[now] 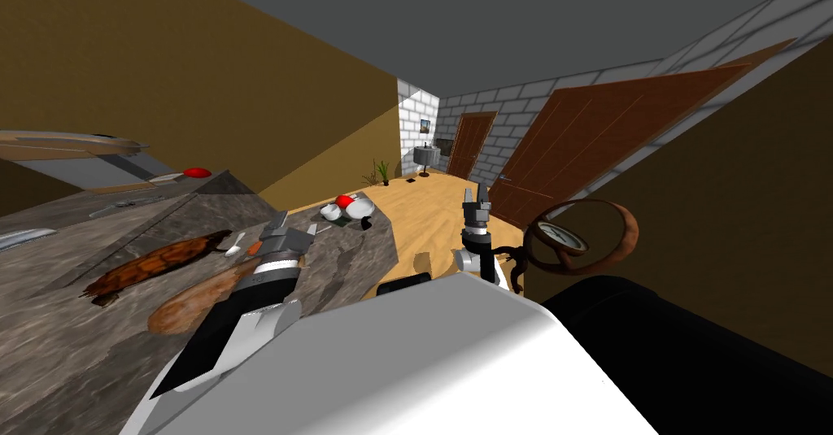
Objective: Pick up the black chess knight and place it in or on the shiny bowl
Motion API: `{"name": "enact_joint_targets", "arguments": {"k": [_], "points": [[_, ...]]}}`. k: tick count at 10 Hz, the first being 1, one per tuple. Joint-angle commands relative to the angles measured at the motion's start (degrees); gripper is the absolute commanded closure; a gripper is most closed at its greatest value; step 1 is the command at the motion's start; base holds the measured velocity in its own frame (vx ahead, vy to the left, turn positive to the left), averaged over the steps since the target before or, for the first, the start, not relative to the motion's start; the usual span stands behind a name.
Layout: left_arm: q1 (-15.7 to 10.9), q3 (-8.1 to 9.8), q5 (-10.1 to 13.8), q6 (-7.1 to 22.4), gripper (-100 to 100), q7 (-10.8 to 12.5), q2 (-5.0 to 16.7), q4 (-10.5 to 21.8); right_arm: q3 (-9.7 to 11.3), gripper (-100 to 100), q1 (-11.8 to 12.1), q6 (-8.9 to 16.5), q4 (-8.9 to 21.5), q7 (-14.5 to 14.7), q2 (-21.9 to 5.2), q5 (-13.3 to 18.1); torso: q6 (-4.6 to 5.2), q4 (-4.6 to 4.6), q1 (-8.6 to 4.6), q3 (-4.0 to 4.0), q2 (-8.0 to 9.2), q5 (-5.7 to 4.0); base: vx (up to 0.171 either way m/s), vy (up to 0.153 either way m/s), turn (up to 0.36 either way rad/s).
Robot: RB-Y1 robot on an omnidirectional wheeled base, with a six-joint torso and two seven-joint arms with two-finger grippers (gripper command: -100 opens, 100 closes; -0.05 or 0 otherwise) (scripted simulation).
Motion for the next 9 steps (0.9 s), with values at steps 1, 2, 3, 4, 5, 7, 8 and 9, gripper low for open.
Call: {"name": "enact_joint_targets", "arguments": {"k": [1,2,3,4,5,7,8,9], "points": [[0.0,0.47,0.3,1.9,-100,0.8,0.2,-0.1,0.0,0,0.0,0.0,0.0,0.0,0.0,0.0,0.00,0.00,0.00,0.00,0.00,0.00,0.044,-0.036,-0.027],[0.3,1.13,0.9,4.0,-100,2.1,0.5,-0.4,0.0,0,0.0,0.0,0.0,0.0,0.0,0.0,-0.01,0.00,0.02,0.00,0.02,0.00,0.050,-0.040,-0.067],[0.3,1.13,0.9,4.7,-100,2.1,0.5,-0.4,0.0,0,0.0,0.0,0.0,0.0,0.0,0.0,0.00,0.00,0.01,0.00,0.00,0.00,0.040,-0.033,-0.026],[0.6,1.80,1.4,7.0,-100,3.5,0.7,-0.6,0.0,0,0.0,0.0,0.0,0.0,0.0,0.0,-0.01,0.00,0.03,0.01,0.03,0.00,0.055,-0.040,-0.055],[0.6,1.80,1.4,7.6,-100,3.5,0.7,-0.6,0.0,0,0.0,0.0,0.0,0.0,0.0,0.0,-0.01,0.00,0.02,-0.01,-0.01,0.00,0.046,-0.040,-0.032],[0.8,2.48,1.9,10.5,-100,4.8,0.9,-0.8,0.0,0,0.0,0.0,0.0,0.0,0.0,0.0,0.00,0.00,-0.02,0.00,0.01,-0.01,0.043,-0.044,-0.046],[1.1,3.16,2.5,12.3,-100,6.2,1.2,-1.0,0.0,0,0.0,0.0,0.0,0.0,0.0,0.0,-0.01,0.00,0.02,0.01,0.03,0.00,0.046,-0.041,-0.084],[1.1,3.16,2.5,13.4,-100,6.2,1.2,-1.0,0.0,0,0.0,0.0,0.0,0.0,0.0,0.0,0.00,0.00,0.01,0.01,0.02,0.00,0.042,-0.030,-0.025]]}}
